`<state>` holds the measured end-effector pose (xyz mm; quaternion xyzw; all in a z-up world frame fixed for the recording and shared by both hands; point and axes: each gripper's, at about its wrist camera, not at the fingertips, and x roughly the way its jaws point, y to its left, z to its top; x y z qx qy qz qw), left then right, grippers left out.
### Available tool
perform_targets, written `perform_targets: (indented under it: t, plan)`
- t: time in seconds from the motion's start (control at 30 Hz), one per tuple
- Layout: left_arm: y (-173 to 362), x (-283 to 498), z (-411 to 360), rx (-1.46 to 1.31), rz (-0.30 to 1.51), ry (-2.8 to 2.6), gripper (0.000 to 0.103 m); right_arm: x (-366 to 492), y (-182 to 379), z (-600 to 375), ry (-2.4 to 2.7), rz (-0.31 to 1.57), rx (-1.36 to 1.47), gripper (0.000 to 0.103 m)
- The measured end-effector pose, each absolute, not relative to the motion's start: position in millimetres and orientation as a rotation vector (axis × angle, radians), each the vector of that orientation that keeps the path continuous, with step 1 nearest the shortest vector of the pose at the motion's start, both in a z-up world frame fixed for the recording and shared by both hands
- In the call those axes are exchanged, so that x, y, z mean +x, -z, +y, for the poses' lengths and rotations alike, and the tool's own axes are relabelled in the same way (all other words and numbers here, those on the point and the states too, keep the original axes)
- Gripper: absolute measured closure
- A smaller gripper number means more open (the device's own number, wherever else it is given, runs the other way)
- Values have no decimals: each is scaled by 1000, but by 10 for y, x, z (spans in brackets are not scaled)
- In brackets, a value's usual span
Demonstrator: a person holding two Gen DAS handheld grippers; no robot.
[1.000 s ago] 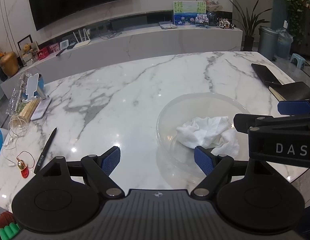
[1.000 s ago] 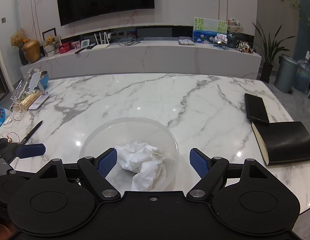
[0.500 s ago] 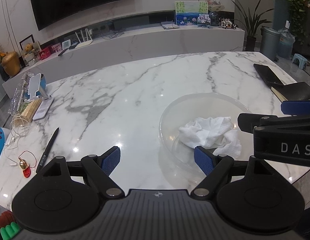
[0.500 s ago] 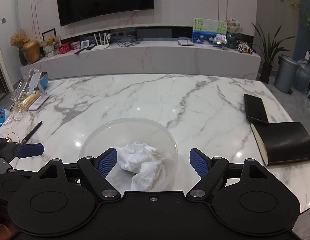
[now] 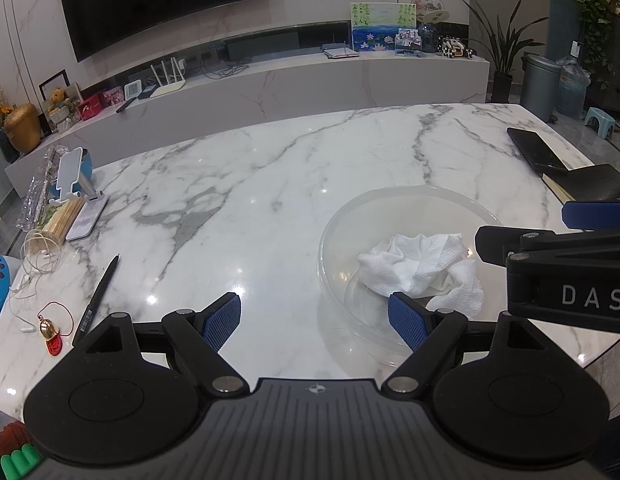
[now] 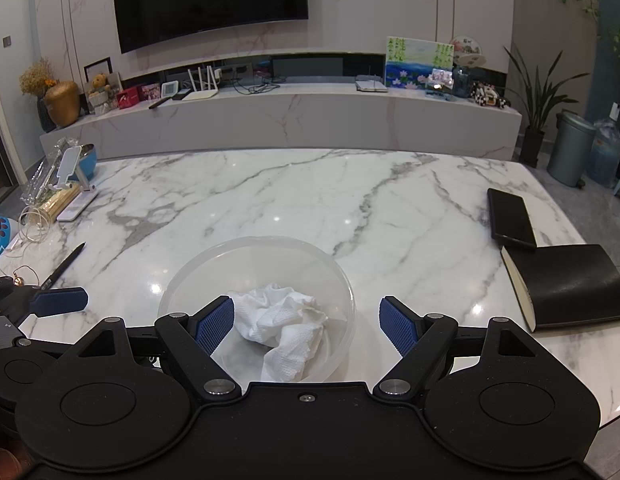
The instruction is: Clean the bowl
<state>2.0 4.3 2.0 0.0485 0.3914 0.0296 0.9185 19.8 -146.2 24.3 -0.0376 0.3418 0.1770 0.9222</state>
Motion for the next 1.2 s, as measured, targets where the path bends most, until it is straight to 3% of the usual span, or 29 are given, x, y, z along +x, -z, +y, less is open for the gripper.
perform_targets:
  t: [1.2]
  plan:
    - [23, 18, 67, 93, 808, -58, 23, 213, -221, -1414, -370, 714, -78, 25]
